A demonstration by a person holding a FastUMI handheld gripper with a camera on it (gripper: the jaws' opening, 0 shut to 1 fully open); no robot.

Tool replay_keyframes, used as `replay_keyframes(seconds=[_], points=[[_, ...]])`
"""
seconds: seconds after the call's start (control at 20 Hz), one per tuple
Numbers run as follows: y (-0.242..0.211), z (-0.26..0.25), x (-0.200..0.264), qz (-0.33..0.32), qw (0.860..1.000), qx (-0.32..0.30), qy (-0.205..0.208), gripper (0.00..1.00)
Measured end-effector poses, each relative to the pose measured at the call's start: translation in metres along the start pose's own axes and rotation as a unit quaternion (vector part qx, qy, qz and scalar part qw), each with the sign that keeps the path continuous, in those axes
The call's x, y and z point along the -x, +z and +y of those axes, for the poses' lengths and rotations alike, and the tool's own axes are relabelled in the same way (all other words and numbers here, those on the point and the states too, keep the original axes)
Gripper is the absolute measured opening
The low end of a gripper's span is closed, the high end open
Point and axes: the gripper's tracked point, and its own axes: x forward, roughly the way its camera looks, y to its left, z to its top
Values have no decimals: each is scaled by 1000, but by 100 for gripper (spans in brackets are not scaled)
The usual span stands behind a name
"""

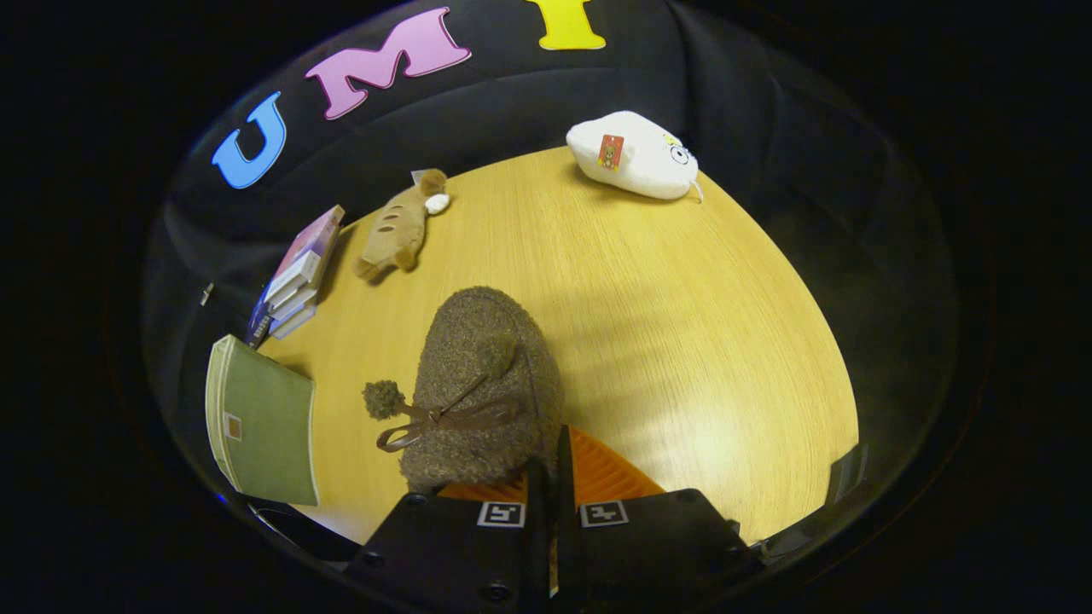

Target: Open the storage box then place both shoes into the box .Put the left shoe in first, then the right shoe, with the right side of both shoes facing outward in a uniform manner.

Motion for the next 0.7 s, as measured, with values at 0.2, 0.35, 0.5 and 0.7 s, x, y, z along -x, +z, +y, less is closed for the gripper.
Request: replay_keyframes(seconds=[0.2,0.35,0.5,0.7], points=[[5,62,46,-25,999,-13,17,9],[2,120,72,-44,998,-22,37,9],[-13,183,87,-49,997,-12,63,9],[-25,271,99,-48,992,-12,116,9]])
